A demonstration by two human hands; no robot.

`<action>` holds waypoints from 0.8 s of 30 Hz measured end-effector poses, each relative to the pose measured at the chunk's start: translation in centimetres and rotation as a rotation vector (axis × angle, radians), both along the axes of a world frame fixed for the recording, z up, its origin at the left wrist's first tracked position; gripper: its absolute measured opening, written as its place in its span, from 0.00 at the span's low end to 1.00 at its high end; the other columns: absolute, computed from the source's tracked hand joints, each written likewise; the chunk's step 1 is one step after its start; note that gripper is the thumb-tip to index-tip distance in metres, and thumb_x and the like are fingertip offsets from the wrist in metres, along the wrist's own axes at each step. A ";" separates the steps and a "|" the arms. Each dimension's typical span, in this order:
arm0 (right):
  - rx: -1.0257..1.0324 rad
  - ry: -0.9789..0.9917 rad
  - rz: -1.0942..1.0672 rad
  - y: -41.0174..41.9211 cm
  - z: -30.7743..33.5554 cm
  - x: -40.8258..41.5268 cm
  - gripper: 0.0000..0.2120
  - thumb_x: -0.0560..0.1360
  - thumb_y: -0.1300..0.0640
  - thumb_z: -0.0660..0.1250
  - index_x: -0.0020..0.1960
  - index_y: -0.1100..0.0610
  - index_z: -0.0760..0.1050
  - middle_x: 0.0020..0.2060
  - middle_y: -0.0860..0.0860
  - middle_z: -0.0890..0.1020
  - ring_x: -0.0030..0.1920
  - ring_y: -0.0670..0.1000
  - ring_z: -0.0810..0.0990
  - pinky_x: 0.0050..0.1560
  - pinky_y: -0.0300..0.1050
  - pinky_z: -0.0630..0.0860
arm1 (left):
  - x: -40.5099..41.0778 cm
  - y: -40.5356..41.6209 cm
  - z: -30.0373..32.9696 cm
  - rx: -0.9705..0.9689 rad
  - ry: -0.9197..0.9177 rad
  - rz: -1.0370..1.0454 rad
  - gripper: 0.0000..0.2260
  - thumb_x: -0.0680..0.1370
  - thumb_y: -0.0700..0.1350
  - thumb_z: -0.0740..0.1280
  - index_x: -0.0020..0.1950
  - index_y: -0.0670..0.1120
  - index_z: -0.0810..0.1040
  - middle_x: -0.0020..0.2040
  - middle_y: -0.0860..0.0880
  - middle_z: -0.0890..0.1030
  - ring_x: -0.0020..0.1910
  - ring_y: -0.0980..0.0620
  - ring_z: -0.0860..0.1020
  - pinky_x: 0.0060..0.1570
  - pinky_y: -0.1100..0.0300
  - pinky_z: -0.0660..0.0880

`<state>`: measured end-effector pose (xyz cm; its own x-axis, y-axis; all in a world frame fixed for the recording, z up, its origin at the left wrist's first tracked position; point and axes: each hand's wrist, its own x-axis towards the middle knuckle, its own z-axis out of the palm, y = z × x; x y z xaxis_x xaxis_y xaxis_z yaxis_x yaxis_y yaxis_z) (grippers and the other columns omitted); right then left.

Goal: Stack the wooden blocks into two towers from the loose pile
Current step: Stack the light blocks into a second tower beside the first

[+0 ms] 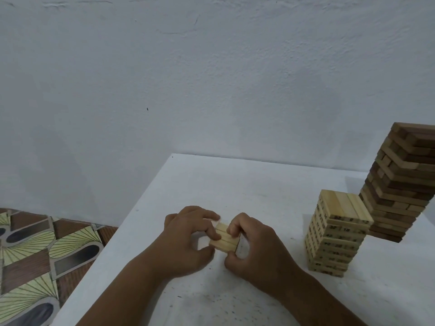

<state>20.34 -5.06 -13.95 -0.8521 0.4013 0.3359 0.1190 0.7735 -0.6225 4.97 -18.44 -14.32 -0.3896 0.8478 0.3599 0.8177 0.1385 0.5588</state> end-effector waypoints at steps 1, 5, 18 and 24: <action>-0.007 0.001 0.016 0.0 0.1 0.1 0.15 0.64 0.51 0.70 0.45 0.46 0.67 0.40 0.41 0.76 0.42 0.47 0.77 0.38 0.45 0.77 | 0.0 0.0 -0.1 -0.002 -0.013 -0.012 0.08 0.64 0.50 0.72 0.41 0.58 0.79 0.58 0.65 0.78 0.64 0.59 0.74 0.59 0.44 0.71; -0.034 0.007 0.063 0.0 0.2 0.1 0.15 0.65 0.55 0.70 0.45 0.47 0.67 0.43 0.42 0.77 0.45 0.48 0.78 0.40 0.46 0.77 | -0.1 0.0 -0.1 0.001 -0.047 -0.023 0.09 0.64 0.49 0.73 0.42 0.58 0.80 0.55 0.65 0.80 0.60 0.58 0.76 0.57 0.43 0.72; 0.007 -0.059 -0.022 0.4 0.4 0.3 0.15 0.65 0.53 0.67 0.47 0.43 0.64 0.45 0.41 0.72 0.46 0.42 0.73 0.42 0.36 0.75 | 0.9 0.0 1.0 0.025 -0.092 0.021 0.12 0.62 0.48 0.76 0.42 0.56 0.77 0.51 0.67 0.80 0.52 0.57 0.77 0.50 0.51 0.76; -0.174 0.045 -0.039 0.0 2.2 0.2 0.15 0.69 0.55 0.64 0.50 0.41 0.64 0.53 0.42 0.76 0.56 0.43 0.76 0.52 0.41 0.77 | 1.2 0.0 2.6 0.141 -0.306 0.078 0.15 0.64 0.49 0.75 0.45 0.53 0.72 0.52 0.62 0.83 0.53 0.56 0.79 0.51 0.56 0.74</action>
<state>20.55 -5.09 -11.72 -0.8203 0.4893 0.2962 0.1159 0.6493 -0.7516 6.21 -18.41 -11.70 -0.5593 0.7615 0.3276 0.5991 0.0982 0.7946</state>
